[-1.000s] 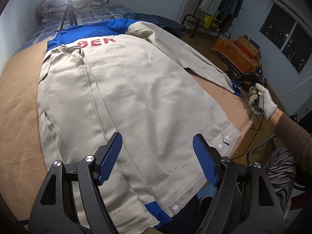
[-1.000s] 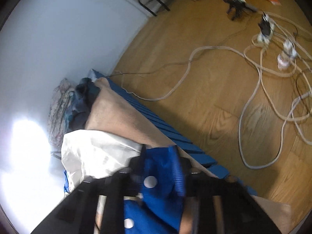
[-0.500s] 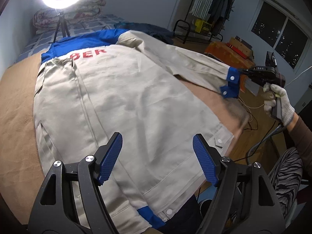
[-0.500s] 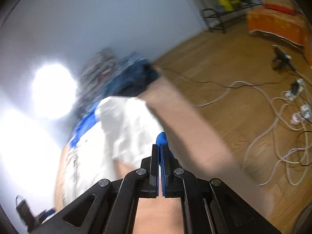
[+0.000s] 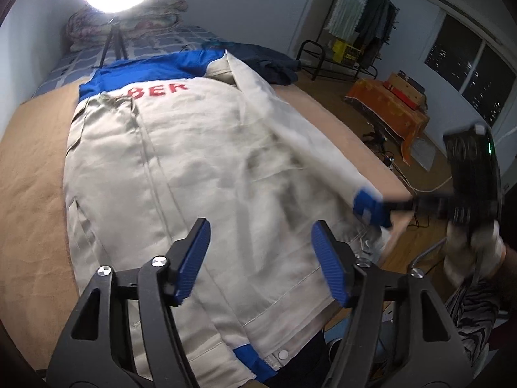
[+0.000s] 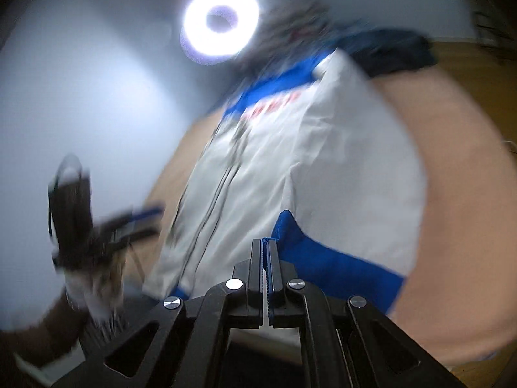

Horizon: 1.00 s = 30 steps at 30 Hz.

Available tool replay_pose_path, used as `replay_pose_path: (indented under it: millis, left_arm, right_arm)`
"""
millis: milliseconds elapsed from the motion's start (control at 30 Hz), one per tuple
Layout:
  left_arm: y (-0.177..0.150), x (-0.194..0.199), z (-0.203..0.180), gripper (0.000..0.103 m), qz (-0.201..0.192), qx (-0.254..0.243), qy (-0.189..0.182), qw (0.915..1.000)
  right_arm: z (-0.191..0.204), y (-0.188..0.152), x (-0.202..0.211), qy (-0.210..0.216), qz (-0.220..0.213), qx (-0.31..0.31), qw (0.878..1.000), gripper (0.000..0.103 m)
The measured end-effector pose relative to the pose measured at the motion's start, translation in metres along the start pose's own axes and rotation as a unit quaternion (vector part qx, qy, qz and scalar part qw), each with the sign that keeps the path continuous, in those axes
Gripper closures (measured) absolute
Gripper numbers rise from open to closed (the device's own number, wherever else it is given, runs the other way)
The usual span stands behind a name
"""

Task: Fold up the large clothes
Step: 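Lift the blue cuff with the right gripper while the left gripper pinches the jacket side edge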

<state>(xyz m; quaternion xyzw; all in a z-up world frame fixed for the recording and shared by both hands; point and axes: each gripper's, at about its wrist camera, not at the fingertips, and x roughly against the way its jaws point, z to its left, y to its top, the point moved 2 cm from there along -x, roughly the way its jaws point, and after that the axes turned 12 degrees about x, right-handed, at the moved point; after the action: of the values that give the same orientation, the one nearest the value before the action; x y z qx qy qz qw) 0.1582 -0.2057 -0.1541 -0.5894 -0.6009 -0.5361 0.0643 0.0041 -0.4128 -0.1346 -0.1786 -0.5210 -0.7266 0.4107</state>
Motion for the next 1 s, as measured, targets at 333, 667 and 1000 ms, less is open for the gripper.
replay_pose_path:
  millis: [333,667,1000]
  left_arm:
    - [-0.006,-0.028,0.021,0.044,0.050,0.084,-0.027,0.9949]
    - [-0.021,-0.086,0.009,0.044,0.130,0.151,-0.072,0.9774]
    - [-0.026,-0.125,-0.005,0.044,0.157,0.186,-0.077,0.9669]
  right_arm:
    - [0.036,-0.051,-0.063,0.036,0.136,0.080,0.987,0.103]
    - [0.002,-0.004,0.017,0.091,-0.004,0.028,0.995,0.062]
    - [-0.121,0.048,0.011,0.022,-0.071,-0.119,0.990,0.062]
